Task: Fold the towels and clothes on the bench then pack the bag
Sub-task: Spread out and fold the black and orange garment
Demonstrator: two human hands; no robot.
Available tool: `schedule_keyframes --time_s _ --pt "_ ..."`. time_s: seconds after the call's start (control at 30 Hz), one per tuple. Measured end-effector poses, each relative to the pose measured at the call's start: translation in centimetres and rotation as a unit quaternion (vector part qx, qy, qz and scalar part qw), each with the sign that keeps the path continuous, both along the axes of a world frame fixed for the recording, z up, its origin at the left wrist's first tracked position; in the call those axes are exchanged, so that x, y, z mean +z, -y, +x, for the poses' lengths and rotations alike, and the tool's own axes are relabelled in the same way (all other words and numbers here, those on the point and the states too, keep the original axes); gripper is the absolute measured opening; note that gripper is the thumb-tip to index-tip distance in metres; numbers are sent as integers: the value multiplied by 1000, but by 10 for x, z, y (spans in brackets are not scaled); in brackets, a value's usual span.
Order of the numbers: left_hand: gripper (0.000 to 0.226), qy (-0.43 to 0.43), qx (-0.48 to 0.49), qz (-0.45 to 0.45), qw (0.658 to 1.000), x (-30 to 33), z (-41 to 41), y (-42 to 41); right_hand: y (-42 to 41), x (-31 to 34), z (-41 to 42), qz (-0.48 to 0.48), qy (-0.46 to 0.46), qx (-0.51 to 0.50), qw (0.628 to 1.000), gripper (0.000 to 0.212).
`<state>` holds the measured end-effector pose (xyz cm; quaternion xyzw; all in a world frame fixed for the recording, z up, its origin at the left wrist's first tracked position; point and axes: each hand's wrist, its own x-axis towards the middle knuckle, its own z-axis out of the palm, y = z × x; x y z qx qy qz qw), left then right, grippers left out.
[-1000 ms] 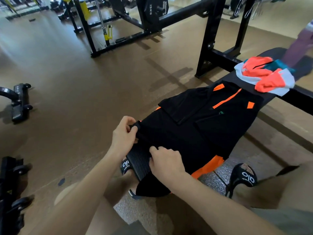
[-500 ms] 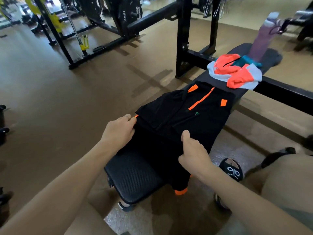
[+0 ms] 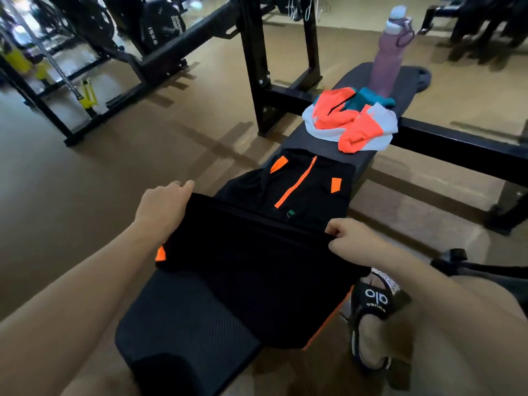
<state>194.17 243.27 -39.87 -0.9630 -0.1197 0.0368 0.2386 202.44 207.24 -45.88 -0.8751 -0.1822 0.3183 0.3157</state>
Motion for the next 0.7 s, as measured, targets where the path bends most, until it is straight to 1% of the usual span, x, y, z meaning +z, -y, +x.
schedule_keyframes --time_s 0.1,0.17,0.23,0.33,0.43,0.47,0.57,0.67,0.7 --pt "21 -12 -12 48 999 8 58 -6 -1 -6 41 -1 -14 4 1000 18" --pt "19 -25 -20 75 997 10 98 -8 -3 -10 69 -16 -3 6 1000 15" --pt "18 -39 -32 94 994 6 136 -8 -4 -16 98 -30 21 -8 999 18" --pt "15 -33 -55 93 994 -6 189 -4 -2 -27 137 -62 56 -44 996 26" --pt "13 -30 -93 73 993 -23 235 -1 7 -40 166 -100 73 -45 991 33" --pt "12 -34 -103 65 992 -29 247 0 10 -43 174 -111 75 -48 990 32" --pt "14 -37 -131 55 989 -48 276 6 18 -51 191 -132 81 -56 986 19" --pt "18 -61 -127 65 988 -64 294 11 25 -61 208 -165 62 -56 983 18" --pt "20 -61 -128 63 988 -68 299 12 29 -65 213 -172 55 -58 982 13"
